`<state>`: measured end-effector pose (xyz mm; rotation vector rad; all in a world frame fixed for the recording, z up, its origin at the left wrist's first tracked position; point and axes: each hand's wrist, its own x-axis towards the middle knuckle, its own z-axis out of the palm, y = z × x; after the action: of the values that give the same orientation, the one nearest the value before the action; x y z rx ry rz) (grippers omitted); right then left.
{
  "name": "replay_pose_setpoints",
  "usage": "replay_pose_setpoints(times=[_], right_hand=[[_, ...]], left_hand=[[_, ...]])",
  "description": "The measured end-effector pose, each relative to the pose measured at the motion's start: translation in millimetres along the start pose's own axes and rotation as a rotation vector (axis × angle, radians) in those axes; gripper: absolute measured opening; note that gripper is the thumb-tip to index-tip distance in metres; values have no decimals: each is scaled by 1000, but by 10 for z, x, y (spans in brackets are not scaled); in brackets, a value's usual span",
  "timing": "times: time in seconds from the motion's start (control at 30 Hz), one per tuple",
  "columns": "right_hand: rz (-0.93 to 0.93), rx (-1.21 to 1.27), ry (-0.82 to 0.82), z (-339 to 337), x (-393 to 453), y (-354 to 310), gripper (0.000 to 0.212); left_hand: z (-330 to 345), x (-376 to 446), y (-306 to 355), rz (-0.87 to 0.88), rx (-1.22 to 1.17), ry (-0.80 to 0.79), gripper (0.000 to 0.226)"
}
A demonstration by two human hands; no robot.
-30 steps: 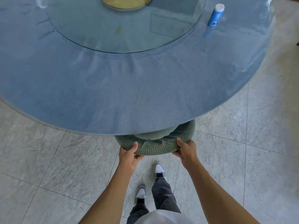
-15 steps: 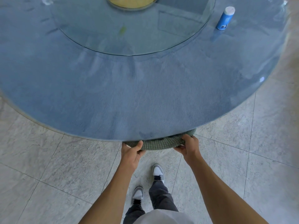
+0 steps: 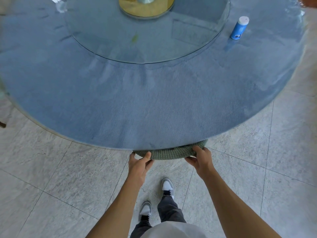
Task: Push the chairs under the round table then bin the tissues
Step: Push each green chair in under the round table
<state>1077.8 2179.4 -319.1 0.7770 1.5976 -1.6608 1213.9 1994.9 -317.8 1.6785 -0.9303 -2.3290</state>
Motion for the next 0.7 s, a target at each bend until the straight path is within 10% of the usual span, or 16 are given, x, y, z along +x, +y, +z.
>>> replay_pose_setpoints(times=[0.3, 0.7], right_hand=[[-291, -457, 336, 128, -445, -197, 33], [-1025, -844, 158, 562, -1045, -1163, 45]], left_hand=[[21, -483, 187, 362, 538, 196, 49], [380, -962, 1224, 978, 1043, 204, 57]])
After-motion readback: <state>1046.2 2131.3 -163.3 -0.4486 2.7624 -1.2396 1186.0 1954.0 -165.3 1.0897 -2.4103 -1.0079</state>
